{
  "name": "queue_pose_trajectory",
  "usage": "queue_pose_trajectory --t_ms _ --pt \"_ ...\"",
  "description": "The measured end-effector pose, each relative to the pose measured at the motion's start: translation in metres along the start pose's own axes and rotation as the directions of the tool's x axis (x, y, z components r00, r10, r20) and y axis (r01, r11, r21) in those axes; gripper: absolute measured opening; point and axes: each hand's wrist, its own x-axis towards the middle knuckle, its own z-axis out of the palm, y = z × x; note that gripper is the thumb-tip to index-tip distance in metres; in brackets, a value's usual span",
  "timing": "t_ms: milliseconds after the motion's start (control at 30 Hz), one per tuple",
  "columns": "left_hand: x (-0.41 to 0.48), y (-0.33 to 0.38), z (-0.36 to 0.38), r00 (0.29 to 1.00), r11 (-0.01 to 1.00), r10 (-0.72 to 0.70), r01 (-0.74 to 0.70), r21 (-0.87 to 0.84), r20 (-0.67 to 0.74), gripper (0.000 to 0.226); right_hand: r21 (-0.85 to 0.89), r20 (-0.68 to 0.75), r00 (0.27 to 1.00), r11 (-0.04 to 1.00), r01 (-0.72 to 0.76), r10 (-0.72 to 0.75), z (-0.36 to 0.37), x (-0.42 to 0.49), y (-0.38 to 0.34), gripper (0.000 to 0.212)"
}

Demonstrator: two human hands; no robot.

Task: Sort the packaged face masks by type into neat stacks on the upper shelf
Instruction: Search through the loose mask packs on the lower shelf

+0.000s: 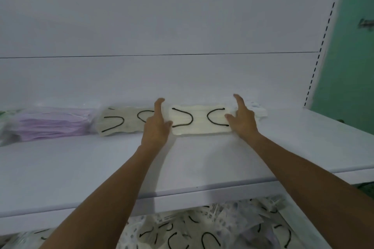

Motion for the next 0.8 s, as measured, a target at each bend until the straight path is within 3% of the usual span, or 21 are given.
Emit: queue_pose_trajectory --t_ms 100,167,233,367,500,567,633,733,800 --pt "0.011 0.003 -0.001 0.982 0.957 0.159 -0.127 0.260 -0.106 0.015 -0.235 -0.148 0.985 0.971 0.053 -0.090 0.002 0.012 -0.015 0.043" --pt "0.019 0.003 0.000 0.968 0.931 0.211 -0.158 0.328 -0.134 0.021 -0.330 -0.233 0.965 0.943 0.038 -0.121 0.003 0.026 -0.020 0.028" --pt "0.025 0.001 0.005 0.976 0.922 0.200 -0.155 0.354 -0.092 0.034 -0.365 -0.241 0.960 0.930 0.046 -0.142 0.005 0.037 -0.018 0.028" --pt "0.041 -0.002 0.018 0.986 0.843 0.163 -0.127 0.522 -0.024 0.053 -0.392 -0.097 0.970 0.905 0.168 -0.222 0.018 0.055 -0.005 0.036" --pt "0.055 -0.011 0.029 0.999 0.820 0.048 -0.025 0.572 -0.025 0.064 -0.531 0.181 0.933 0.768 0.359 -0.310 0.029 0.075 0.013 0.077" --pt "0.055 -0.016 0.035 1.000 0.799 -0.014 0.003 0.602 0.014 0.066 -0.561 0.314 0.895 0.699 0.443 -0.316 0.031 0.080 0.023 0.085" --pt "0.052 -0.019 0.038 0.995 0.781 -0.076 0.020 0.624 0.062 0.065 -0.556 0.389 0.867 0.671 0.490 -0.311 0.035 0.082 0.031 0.078" --pt "0.052 -0.018 0.036 0.990 0.763 -0.105 0.018 0.646 0.097 0.062 -0.472 0.374 0.887 0.768 0.433 -0.270 0.038 0.086 0.033 0.061" --pt "0.053 -0.015 0.034 0.991 0.747 -0.102 0.019 0.665 0.087 0.059 -0.520 0.407 0.879 0.728 0.446 -0.249 0.042 0.090 0.030 0.060"
